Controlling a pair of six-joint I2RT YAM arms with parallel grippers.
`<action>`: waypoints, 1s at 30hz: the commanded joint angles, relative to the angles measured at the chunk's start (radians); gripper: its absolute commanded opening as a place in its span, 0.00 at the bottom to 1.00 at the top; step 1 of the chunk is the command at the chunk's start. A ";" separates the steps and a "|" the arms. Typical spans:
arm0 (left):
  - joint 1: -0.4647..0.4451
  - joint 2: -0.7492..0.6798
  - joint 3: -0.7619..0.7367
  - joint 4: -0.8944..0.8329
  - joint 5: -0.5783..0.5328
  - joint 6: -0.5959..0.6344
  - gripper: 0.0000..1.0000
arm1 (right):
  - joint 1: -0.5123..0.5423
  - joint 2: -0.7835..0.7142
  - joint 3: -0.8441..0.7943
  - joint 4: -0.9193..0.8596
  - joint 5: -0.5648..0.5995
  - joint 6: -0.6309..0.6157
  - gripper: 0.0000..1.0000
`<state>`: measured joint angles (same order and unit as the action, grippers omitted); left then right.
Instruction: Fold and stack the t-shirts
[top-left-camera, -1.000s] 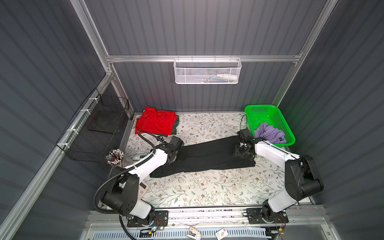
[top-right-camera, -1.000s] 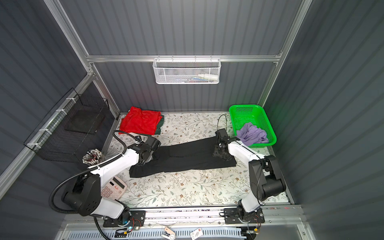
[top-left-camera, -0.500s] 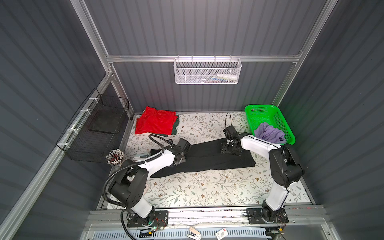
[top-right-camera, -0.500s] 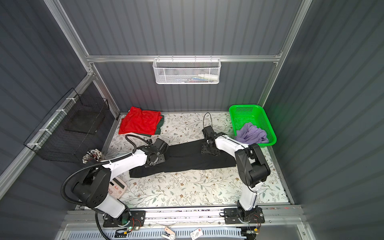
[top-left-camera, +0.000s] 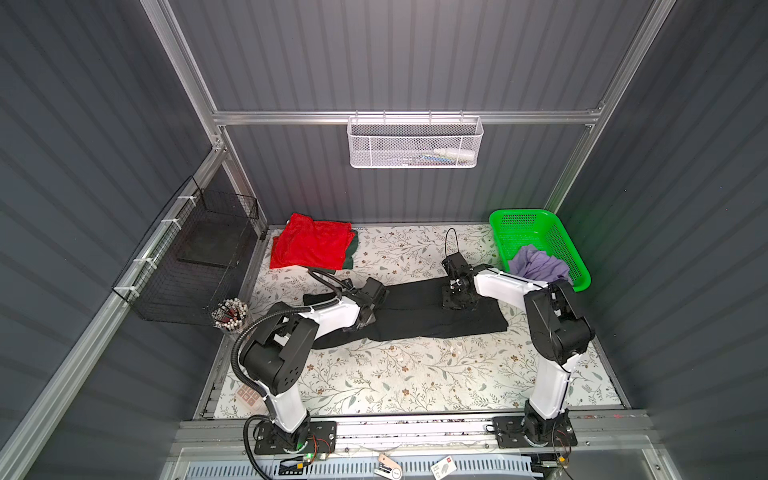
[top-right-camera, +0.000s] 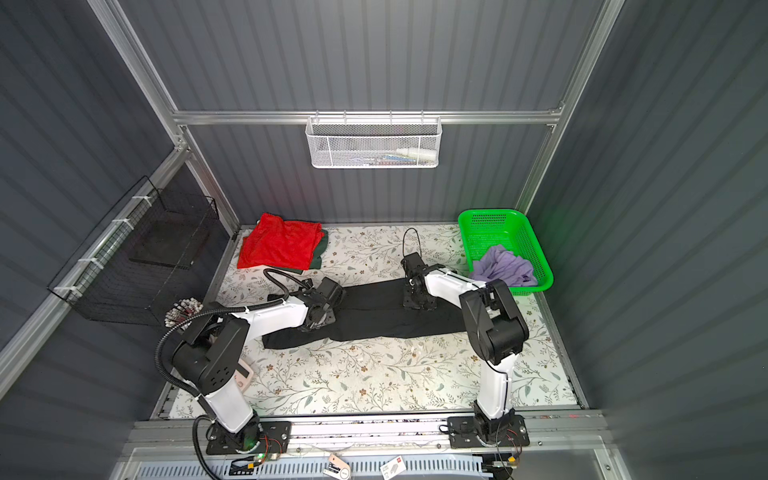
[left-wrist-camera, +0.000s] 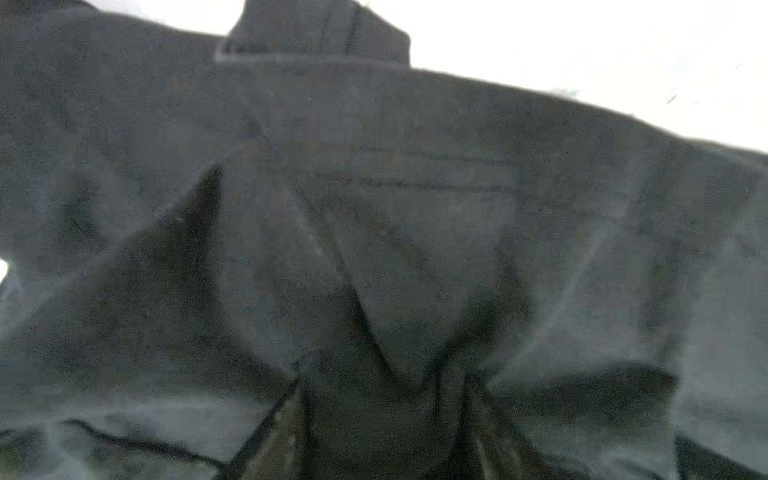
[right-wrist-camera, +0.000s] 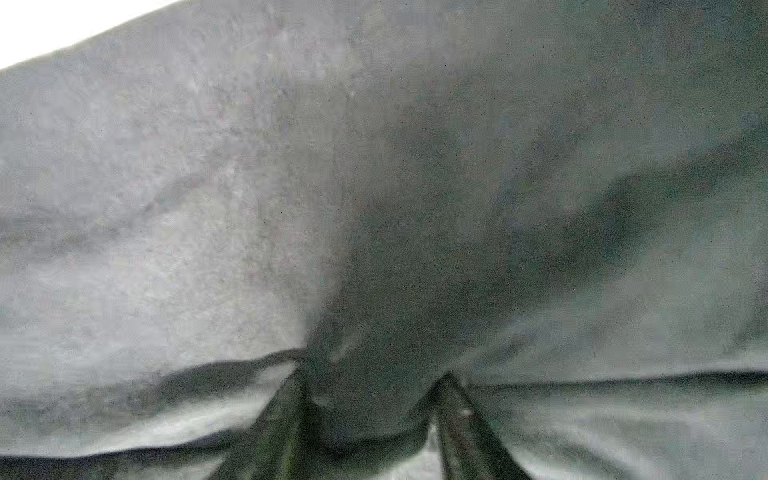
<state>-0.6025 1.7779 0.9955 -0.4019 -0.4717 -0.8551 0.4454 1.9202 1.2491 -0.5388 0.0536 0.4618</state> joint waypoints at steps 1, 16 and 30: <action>0.004 0.108 -0.011 -0.005 0.068 0.032 0.56 | 0.007 0.014 -0.023 -0.008 -0.001 0.005 0.38; 0.001 0.482 0.502 0.018 0.217 0.273 0.54 | 0.017 -0.198 -0.321 0.085 -0.152 0.001 0.29; 0.072 0.793 1.046 -0.097 0.313 0.489 0.63 | 0.089 -0.222 -0.379 0.044 -0.219 0.014 0.29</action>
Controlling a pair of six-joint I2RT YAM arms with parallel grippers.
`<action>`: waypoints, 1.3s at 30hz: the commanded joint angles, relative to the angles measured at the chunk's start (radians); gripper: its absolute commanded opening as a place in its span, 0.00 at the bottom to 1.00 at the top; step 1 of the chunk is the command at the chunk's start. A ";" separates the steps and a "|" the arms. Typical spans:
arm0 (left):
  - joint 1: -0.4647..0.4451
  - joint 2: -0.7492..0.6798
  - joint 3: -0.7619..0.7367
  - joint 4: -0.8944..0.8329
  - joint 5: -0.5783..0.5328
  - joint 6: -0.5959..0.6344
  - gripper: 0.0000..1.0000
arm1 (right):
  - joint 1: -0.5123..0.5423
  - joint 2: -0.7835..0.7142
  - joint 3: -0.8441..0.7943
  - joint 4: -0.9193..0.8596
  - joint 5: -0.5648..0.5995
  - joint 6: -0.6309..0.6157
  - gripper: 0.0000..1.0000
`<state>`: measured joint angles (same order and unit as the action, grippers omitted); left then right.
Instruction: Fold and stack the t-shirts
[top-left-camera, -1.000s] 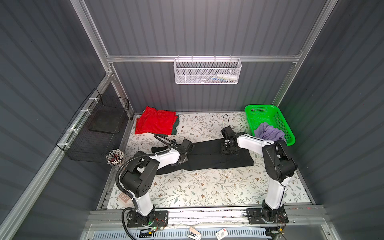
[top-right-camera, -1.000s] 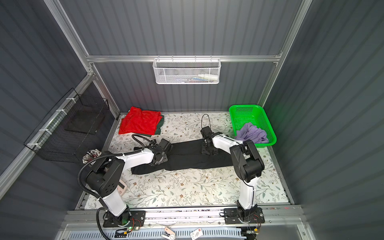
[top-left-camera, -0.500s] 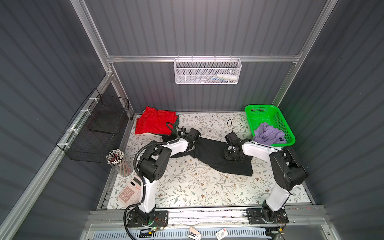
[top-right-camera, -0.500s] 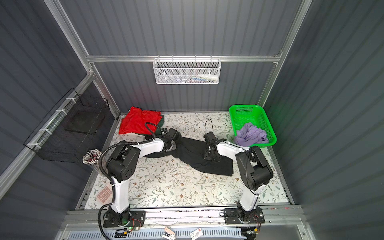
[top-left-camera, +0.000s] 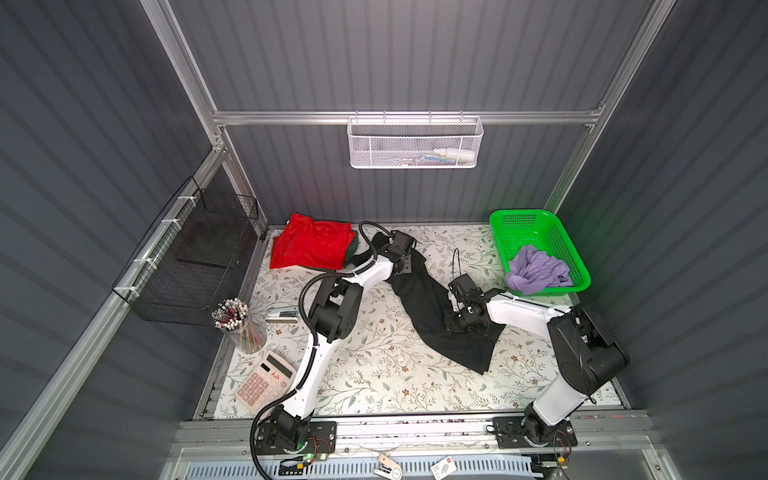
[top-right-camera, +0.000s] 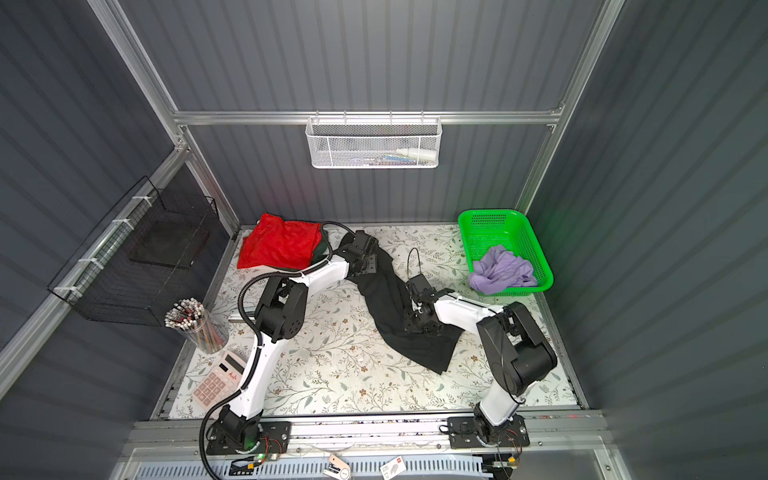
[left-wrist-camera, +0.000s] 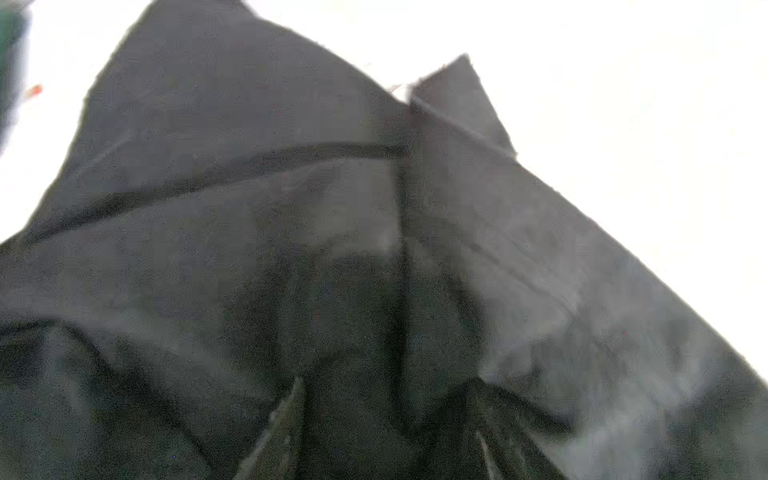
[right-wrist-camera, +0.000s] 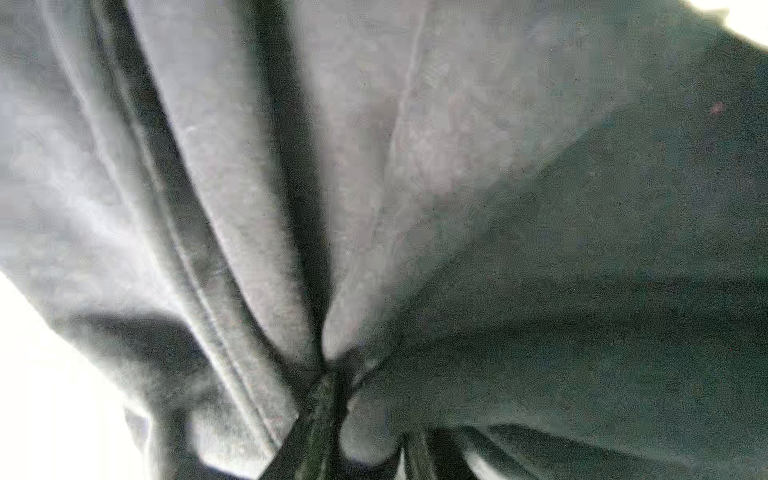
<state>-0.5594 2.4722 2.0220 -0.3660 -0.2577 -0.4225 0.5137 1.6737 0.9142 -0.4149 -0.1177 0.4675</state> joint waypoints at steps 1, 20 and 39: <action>0.033 0.108 0.036 -0.132 0.104 0.073 0.64 | 0.027 0.026 -0.046 -0.080 -0.054 0.009 0.29; 0.068 0.308 0.373 -0.131 0.173 0.106 0.66 | 0.100 -0.064 -0.044 -0.226 -0.271 0.025 0.41; 0.113 0.222 0.305 0.039 0.367 0.122 1.00 | -0.013 -0.236 0.059 -0.295 -0.065 -0.010 0.66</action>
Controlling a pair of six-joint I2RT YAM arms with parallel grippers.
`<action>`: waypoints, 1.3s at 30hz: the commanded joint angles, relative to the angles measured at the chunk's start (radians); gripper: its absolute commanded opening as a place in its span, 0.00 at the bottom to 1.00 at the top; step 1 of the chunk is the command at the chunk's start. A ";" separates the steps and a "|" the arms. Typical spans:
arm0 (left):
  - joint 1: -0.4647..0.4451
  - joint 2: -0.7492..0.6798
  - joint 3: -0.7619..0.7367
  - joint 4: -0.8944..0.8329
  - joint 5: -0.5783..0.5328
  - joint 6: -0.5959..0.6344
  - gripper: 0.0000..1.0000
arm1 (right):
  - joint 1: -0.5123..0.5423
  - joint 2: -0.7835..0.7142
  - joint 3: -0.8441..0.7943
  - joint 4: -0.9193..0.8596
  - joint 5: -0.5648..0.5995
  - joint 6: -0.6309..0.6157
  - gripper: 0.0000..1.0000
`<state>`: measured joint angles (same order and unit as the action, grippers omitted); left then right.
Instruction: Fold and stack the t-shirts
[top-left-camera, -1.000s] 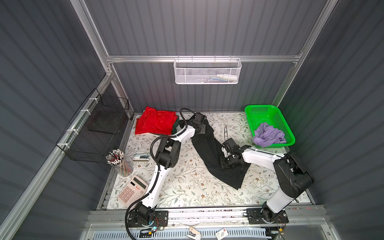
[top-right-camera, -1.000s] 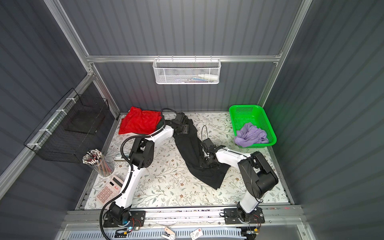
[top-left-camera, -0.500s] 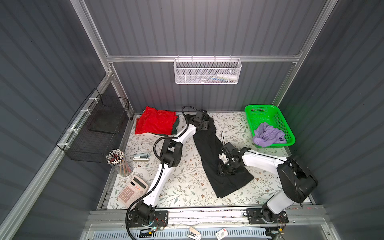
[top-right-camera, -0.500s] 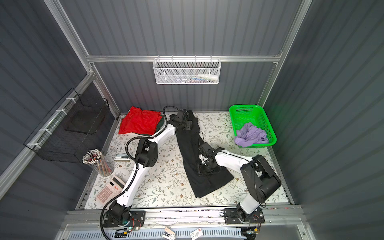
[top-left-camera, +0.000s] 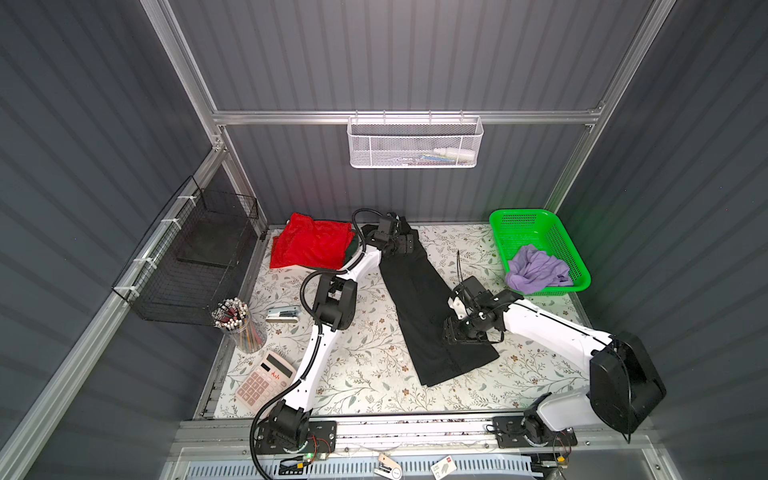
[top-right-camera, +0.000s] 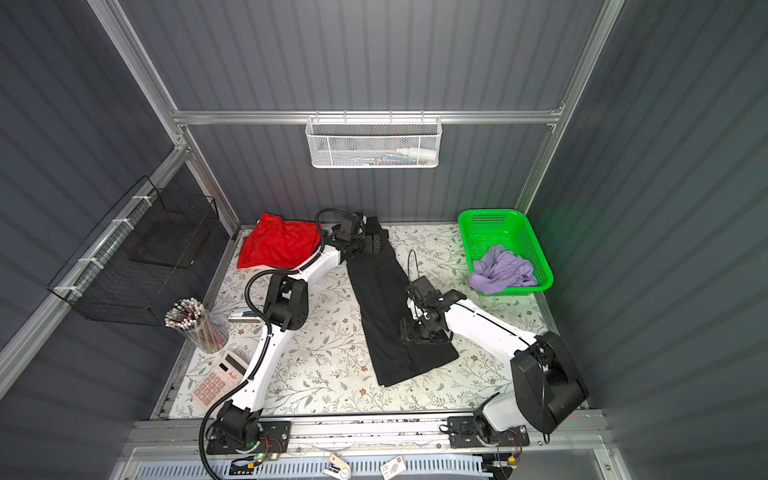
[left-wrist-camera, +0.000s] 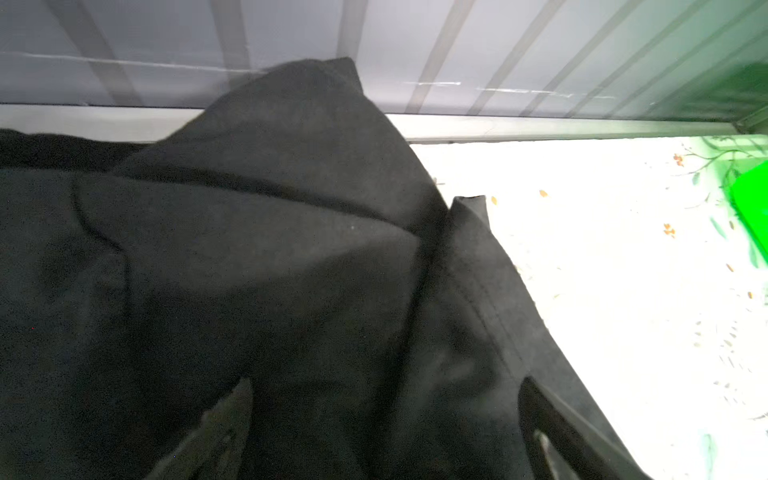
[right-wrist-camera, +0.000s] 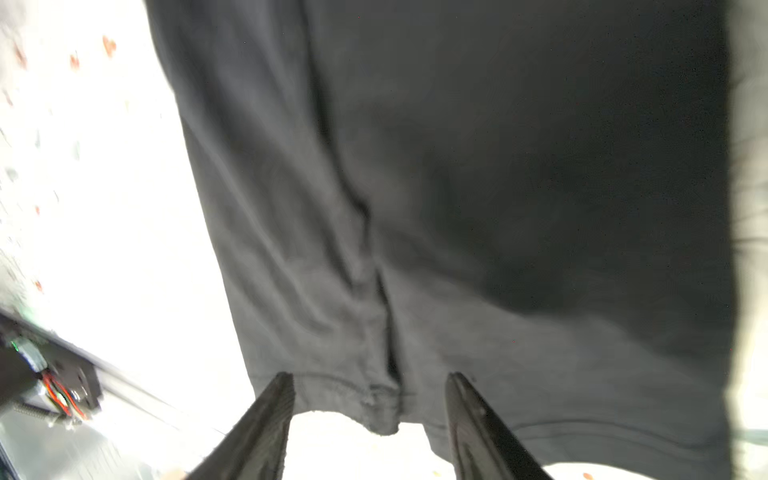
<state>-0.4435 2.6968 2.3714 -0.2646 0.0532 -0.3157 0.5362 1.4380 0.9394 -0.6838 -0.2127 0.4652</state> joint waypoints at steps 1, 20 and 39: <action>-0.006 -0.012 -0.042 -0.073 0.050 0.029 1.00 | -0.054 0.002 0.039 -0.021 0.029 -0.012 0.69; -0.104 -0.468 -0.547 0.027 -0.203 0.095 1.00 | -0.216 0.143 -0.020 0.010 0.073 -0.050 0.74; -0.269 -1.095 -1.371 0.085 -0.310 -0.126 1.00 | -0.191 0.102 -0.158 0.119 -0.017 -0.021 0.41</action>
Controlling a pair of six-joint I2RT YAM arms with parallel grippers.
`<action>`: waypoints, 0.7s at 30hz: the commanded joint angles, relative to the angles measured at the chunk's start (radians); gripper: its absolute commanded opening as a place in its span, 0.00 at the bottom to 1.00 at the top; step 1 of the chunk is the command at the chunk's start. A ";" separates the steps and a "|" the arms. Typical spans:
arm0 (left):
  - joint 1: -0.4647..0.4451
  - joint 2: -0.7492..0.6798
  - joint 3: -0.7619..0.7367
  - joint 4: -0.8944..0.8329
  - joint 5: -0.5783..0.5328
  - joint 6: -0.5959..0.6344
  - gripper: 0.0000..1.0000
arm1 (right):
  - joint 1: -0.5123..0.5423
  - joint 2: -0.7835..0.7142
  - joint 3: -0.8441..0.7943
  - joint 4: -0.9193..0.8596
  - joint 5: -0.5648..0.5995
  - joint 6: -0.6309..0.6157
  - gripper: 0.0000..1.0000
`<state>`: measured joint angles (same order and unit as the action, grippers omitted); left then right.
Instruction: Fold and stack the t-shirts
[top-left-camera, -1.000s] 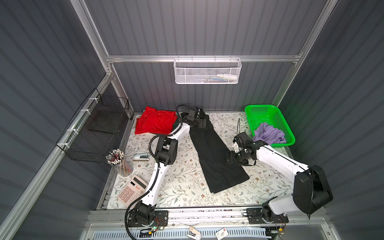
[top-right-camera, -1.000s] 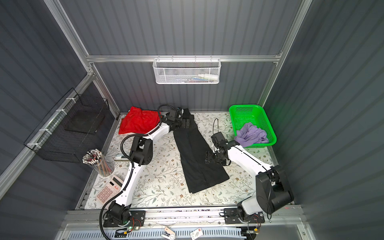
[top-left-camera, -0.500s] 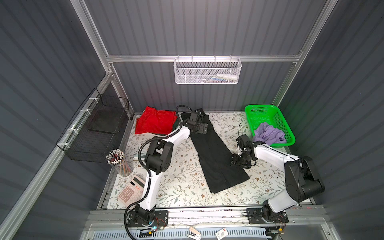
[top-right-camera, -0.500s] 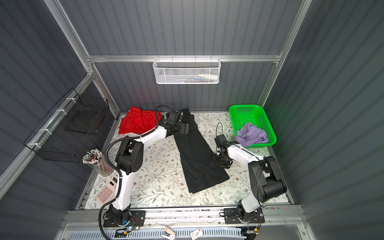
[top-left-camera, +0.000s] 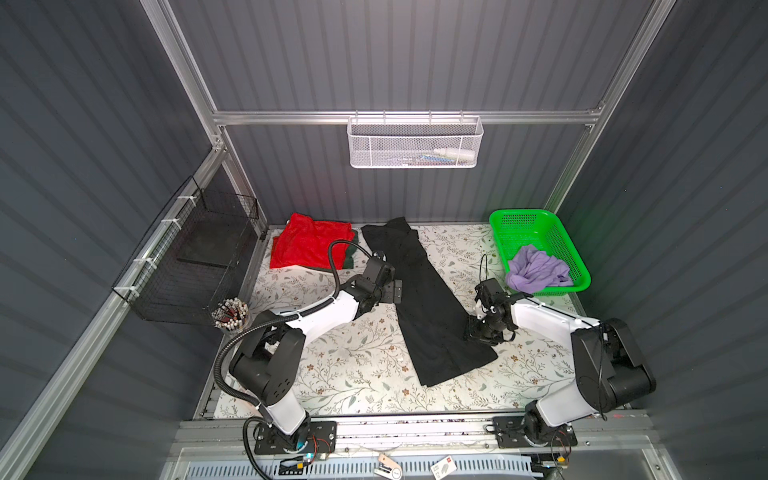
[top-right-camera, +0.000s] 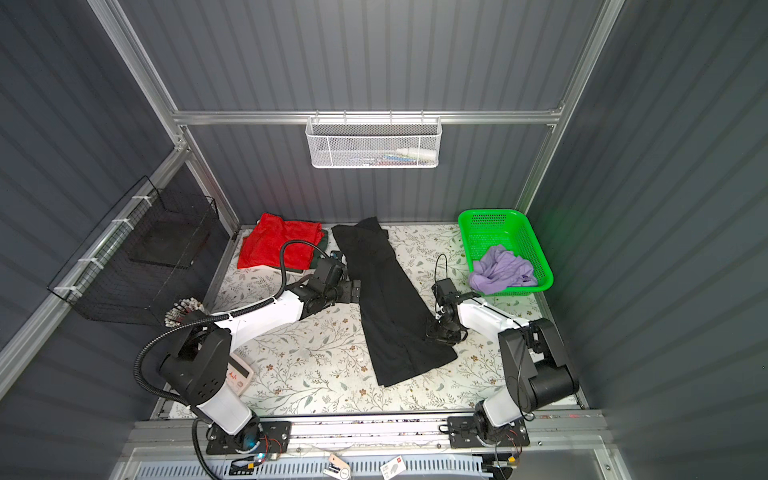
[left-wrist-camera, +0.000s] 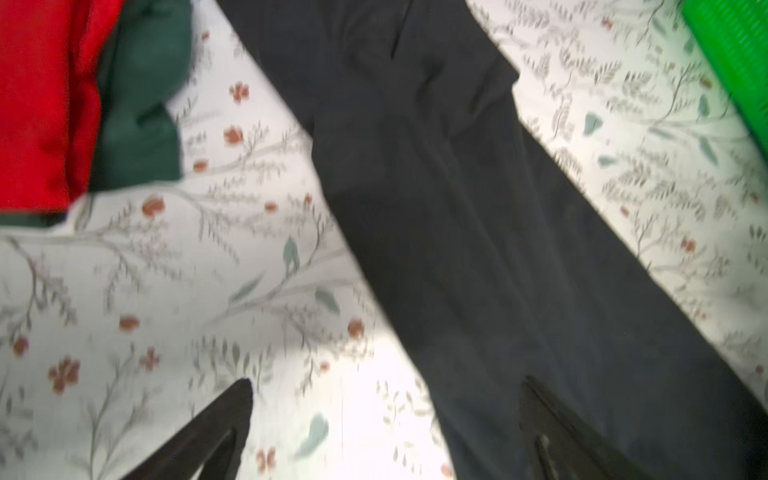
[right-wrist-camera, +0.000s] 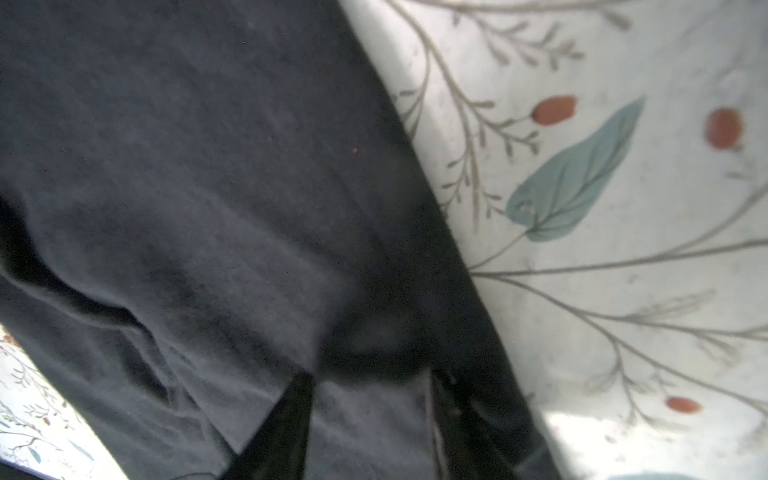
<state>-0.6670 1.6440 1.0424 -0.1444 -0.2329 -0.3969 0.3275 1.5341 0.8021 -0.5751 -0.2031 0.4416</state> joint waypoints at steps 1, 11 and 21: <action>-0.059 -0.055 -0.064 -0.051 -0.026 -0.054 1.00 | 0.029 0.011 -0.021 0.013 -0.027 0.005 0.41; -0.068 -0.277 -0.276 -0.128 -0.070 -0.169 1.00 | 0.242 0.044 -0.005 0.001 -0.034 0.084 0.39; -0.068 -0.462 -0.376 -0.202 -0.021 -0.195 1.00 | 0.333 -0.147 -0.062 -0.001 -0.027 0.188 0.44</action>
<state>-0.7380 1.2266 0.7044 -0.3038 -0.2756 -0.5621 0.6598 1.4593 0.7589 -0.5488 -0.2363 0.5770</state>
